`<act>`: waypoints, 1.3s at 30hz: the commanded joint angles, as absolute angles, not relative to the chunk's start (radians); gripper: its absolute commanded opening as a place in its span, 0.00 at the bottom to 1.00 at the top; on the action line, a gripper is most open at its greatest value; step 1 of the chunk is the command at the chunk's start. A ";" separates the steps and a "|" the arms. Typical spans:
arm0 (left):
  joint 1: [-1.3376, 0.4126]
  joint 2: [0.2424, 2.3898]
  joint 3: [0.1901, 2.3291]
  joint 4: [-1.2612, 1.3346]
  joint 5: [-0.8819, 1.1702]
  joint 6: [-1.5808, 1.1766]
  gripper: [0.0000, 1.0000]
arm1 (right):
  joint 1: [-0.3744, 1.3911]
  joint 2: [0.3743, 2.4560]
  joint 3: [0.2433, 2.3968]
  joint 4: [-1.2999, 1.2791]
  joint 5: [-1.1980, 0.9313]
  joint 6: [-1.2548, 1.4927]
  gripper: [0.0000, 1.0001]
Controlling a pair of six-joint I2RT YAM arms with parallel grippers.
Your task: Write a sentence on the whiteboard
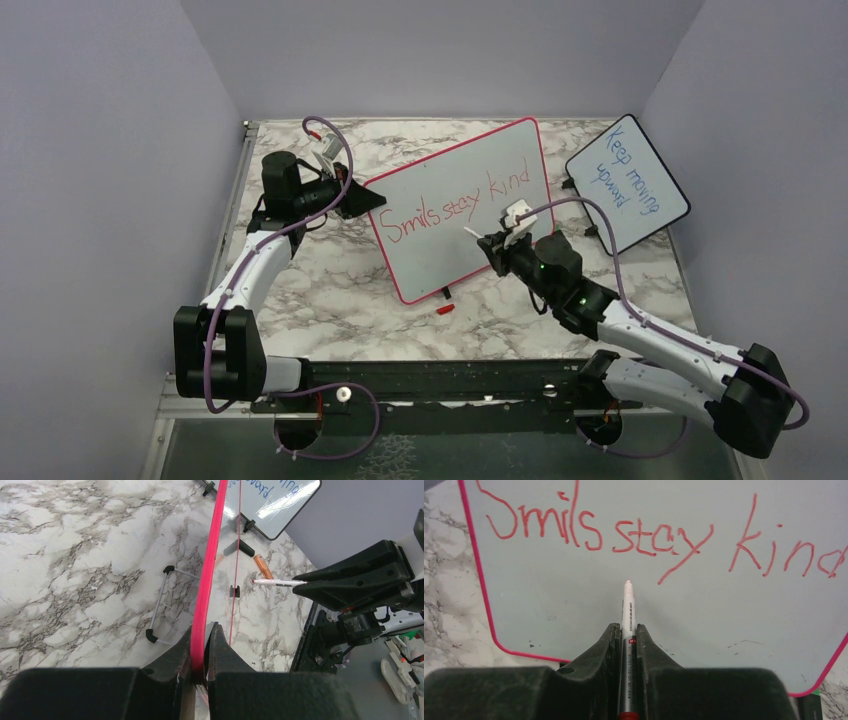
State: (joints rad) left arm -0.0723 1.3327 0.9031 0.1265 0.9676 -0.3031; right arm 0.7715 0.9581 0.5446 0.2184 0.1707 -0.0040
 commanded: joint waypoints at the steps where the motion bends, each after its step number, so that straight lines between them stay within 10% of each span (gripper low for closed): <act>1: -0.086 1.378 0.873 0.053 0.809 -0.174 0.00 | 0.867 0.973 0.530 0.310 0.315 -0.059 0.01; 39: -0.086 1.372 0.869 0.061 0.765 -0.198 0.00 | 1.214 1.251 0.608 0.423 0.706 -0.112 0.01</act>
